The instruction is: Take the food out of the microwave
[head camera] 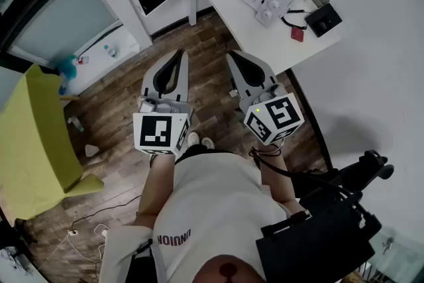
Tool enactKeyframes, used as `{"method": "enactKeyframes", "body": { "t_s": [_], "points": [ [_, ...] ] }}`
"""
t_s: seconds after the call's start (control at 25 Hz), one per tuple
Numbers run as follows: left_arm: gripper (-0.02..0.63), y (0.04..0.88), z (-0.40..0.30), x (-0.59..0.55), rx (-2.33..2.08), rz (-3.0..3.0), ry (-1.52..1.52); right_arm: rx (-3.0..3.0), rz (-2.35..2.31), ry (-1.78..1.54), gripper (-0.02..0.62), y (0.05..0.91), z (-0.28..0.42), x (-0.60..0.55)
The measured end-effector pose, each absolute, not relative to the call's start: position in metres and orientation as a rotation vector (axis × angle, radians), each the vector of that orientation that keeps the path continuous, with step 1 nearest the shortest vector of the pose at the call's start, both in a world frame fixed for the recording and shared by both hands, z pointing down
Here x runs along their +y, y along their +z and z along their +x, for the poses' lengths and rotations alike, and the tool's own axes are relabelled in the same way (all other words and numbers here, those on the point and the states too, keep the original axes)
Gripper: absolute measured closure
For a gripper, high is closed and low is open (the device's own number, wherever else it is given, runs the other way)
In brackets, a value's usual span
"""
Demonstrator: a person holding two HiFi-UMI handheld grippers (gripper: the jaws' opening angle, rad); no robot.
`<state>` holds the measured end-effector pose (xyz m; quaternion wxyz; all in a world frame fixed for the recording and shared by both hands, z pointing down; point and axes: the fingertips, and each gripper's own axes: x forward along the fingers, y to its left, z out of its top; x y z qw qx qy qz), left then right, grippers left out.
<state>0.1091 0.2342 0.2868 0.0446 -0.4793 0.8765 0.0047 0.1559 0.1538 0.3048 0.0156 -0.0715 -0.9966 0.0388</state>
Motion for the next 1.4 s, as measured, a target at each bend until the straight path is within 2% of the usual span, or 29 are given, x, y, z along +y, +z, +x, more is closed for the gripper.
{"method": "enactKeyframes", "body": {
  "t_s": [0.92,1.4],
  "points": [
    [0.592,0.302,0.095,0.262,2.687,-1.525,0.042,-3.155,-0.182,0.231,0.574,0.296,0.142,0.177],
    [0.592,0.319,0.051,0.247,2.716,-1.546,0.086,-3.144,-0.131,0.221,0.574,0.306,0.102,0.159]
  ]
}}
